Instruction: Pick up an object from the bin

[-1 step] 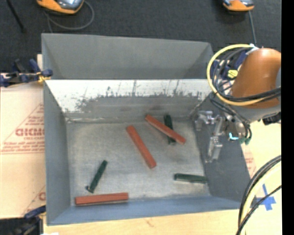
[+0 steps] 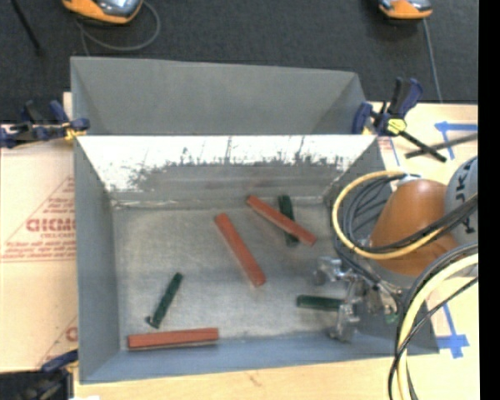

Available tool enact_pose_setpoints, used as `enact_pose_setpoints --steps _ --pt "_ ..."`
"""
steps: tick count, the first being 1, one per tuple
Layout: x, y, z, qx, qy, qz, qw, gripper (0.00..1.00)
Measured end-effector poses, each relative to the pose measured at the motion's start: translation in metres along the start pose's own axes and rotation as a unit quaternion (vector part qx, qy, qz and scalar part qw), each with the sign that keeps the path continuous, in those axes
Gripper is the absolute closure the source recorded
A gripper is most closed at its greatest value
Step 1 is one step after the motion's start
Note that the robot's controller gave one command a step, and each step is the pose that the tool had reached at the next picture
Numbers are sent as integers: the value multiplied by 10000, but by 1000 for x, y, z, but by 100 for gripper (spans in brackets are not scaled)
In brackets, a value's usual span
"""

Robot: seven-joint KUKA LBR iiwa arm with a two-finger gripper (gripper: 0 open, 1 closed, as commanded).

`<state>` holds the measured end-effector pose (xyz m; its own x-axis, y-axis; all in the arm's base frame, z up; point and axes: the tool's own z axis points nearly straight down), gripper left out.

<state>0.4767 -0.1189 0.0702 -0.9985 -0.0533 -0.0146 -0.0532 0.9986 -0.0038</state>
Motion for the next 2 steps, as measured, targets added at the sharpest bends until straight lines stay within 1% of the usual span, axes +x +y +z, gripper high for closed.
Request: enact_pose_setpoints --steps 1,2 --pt "1 0 -1 -4 37 -31 10000 100" --pt "-1 12 -171 0 17 -392 9992 100"
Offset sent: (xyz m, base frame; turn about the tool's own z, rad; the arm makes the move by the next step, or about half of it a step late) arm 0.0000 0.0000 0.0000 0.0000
